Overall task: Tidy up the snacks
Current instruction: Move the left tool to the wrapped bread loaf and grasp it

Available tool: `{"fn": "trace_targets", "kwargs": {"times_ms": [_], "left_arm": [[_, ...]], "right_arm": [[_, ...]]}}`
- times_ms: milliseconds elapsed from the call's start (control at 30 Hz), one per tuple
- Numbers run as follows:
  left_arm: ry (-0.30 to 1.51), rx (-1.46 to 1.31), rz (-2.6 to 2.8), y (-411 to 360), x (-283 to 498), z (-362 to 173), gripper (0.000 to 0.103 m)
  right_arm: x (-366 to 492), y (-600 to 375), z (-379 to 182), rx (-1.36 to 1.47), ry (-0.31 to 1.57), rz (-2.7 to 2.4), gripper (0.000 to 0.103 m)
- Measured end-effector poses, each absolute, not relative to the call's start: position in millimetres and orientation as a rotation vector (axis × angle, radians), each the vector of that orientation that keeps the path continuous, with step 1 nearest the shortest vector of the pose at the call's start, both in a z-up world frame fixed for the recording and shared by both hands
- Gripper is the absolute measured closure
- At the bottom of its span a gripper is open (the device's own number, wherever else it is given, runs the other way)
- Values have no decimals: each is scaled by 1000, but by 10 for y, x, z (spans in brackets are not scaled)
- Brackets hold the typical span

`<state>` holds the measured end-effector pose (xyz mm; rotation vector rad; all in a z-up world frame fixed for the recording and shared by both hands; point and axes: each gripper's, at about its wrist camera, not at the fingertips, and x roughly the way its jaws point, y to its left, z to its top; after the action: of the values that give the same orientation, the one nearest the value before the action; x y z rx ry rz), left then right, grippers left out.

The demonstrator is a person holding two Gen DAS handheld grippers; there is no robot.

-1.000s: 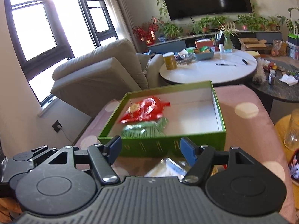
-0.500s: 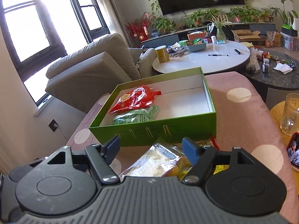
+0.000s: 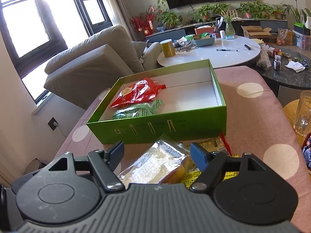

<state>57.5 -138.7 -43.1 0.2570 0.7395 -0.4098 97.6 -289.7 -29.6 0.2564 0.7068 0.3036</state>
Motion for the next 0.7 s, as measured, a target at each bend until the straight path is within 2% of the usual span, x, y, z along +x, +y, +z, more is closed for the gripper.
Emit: {"fn": "trace_targets", "kwargs": {"times_ms": [133,367,700], "left_arm": [[775,202,-378,-1255,638,-443,9],[733,229,-292,-1069,619,-389,9],[702,115,-207,-764,683,-241,10]], "right_arm": [[964,-2890,-322,255,718,306,38],[964,-2886,-329,262,730,297,38],[967,-2837,-345,275,744,310,38]]}}
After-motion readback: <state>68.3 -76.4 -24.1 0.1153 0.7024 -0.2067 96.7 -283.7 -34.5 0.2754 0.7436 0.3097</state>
